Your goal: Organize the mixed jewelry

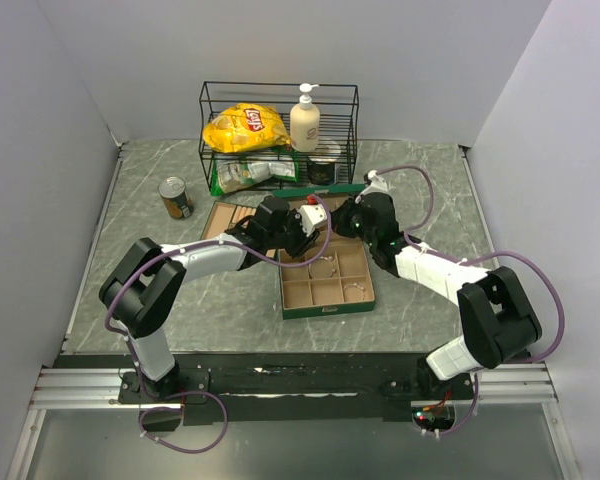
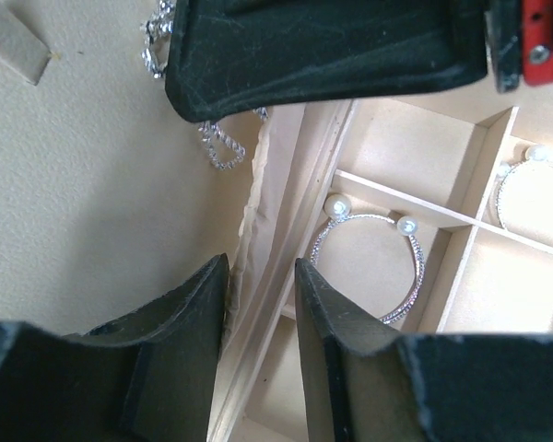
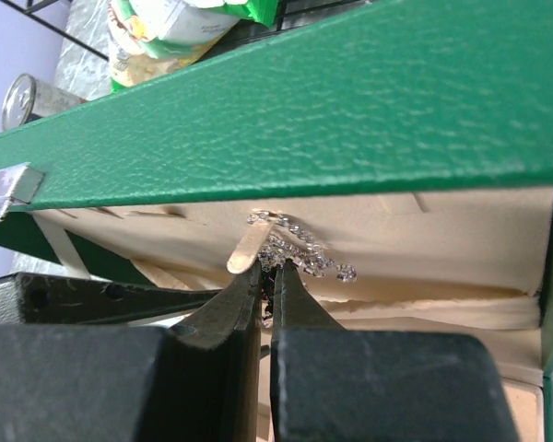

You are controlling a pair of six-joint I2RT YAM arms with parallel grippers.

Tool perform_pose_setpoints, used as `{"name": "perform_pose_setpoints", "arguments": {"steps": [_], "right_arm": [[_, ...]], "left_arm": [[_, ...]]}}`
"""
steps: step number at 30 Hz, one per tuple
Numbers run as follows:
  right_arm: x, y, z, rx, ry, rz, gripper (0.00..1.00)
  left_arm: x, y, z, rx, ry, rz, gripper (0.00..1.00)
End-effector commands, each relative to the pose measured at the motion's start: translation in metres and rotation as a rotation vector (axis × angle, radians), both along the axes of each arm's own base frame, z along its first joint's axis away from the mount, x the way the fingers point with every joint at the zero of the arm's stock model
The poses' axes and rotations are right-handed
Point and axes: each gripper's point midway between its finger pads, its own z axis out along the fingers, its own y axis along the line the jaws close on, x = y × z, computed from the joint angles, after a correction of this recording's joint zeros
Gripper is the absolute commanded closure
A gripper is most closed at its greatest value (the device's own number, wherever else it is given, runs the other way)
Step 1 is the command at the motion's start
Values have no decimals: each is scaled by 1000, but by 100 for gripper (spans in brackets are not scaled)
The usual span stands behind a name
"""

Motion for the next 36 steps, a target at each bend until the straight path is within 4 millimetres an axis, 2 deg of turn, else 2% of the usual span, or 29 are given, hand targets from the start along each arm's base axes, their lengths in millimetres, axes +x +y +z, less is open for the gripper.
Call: {"name": "perform_pose_setpoints", "arguments": {"steps": [1, 2, 6, 10, 13, 19, 25, 36], "right_arm": [[8, -13, -1, -56, -11, -62, 94], [5, -17, -10, -85, 28, -77, 93], [7, -29, -7, -127, 32, -124, 85], [6, -32, -7, -154, 32, -130, 72], [6, -34, -3, -154, 24, -135, 63], [5, -35, 11, -147, 2, -133, 54], [-2, -39, 25, -131, -27, -138, 51], [-18, -59, 14, -162, 7, -201, 51]], "left_arm": [[-19, -13, 18, -52, 31, -70, 60], [-19, -12, 18, -51, 33, -70, 61], [-17, -13, 21, -53, 29, -66, 61], [-16, -14, 22, -55, 29, -68, 61], [-16, -15, 21, -53, 32, -72, 61], [-17, -15, 19, -45, 38, -74, 61], [-16, -15, 19, -43, 35, -71, 61], [-13, -18, 31, -53, 17, -73, 60]]}}
